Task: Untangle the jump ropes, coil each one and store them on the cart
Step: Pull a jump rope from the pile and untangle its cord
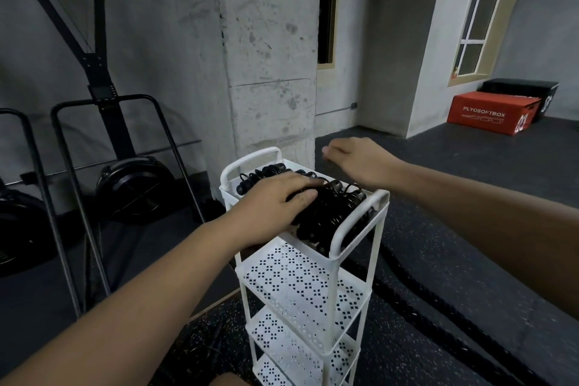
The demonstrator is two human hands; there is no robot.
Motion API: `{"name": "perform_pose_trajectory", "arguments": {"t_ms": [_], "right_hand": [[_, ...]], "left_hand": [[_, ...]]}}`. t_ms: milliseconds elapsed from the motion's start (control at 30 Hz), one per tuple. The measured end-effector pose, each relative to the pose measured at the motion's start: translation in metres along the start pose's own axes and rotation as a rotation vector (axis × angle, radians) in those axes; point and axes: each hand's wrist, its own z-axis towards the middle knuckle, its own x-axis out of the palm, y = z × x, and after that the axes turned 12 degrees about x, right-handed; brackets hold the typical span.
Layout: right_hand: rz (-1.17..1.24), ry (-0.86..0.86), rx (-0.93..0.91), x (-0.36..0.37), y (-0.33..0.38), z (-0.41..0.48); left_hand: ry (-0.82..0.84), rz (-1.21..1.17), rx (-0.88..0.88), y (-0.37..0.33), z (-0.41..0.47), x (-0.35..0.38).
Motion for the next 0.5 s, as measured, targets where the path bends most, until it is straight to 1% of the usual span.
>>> {"name": "perform_pose_trajectory", "arguments": {"t_ms": [100,267,367,500], "right_hand": [[0.107,-0.016,-0.043,-0.003,0.029,-0.01],[0.193,0.07,-0.138,0.029,0.089,-0.031],[0.243,0.166,-0.128,0.068,0.12,-0.038],[0.329,0.263,-0.09,0.147,0.147,-0.046]], "left_hand": [[-0.068,-0.039,-0.105,0.007,-0.021,-0.015],[-0.157,-0.1,-0.25,0.036,-0.08,-0.029],[-0.167,-0.123,-0.363,0.058,-0.12,-0.033],[-0.209,-0.162,-0.482,0.087,-0.177,-0.029]]}}
